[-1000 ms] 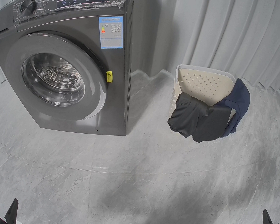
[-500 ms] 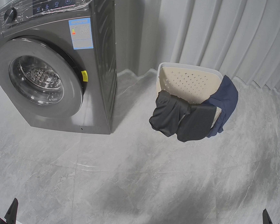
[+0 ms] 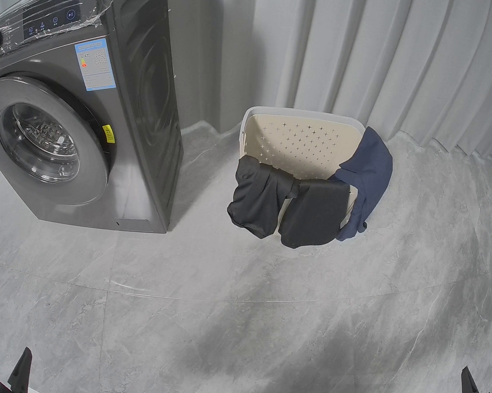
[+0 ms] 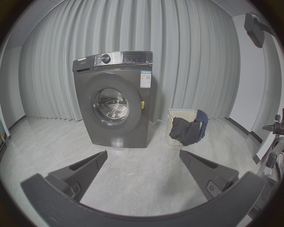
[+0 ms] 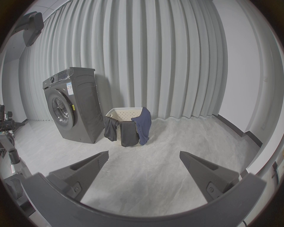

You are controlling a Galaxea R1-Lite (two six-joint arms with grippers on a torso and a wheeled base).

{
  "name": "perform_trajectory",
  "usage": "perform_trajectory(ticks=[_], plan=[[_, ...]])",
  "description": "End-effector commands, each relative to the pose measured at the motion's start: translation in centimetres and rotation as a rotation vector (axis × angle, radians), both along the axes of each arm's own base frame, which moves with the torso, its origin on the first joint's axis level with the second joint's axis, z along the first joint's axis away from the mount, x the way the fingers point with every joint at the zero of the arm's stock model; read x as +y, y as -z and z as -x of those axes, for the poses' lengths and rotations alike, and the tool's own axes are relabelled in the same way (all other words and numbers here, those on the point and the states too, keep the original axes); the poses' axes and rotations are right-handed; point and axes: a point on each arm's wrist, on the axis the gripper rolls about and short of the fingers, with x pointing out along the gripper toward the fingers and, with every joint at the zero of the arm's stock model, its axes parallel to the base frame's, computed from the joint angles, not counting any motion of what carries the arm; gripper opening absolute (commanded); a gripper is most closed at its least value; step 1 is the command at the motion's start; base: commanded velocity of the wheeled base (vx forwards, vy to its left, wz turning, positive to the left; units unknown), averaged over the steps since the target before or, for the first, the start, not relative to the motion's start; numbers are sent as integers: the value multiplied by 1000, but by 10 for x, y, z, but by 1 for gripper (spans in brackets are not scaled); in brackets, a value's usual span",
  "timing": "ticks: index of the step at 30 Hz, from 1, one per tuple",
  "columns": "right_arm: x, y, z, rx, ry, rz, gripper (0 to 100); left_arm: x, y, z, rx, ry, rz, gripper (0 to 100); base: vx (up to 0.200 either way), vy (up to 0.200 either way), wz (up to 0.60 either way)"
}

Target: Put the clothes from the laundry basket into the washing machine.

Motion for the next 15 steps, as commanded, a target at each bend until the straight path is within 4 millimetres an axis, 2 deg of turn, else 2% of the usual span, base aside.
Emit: perform_trajectory(ticks=[1, 5, 15], plan=[[0, 5, 0, 6, 0, 0, 100, 0, 4, 0, 0, -1, 0, 100, 0, 0, 0], [0, 5, 0, 6, 0, 0, 100, 0, 4, 0, 0, -1, 2, 100, 0, 0, 0], [0, 5, 0, 6, 0, 0, 100, 0, 4, 0, 0, -1, 2, 100, 200, 0, 0]])
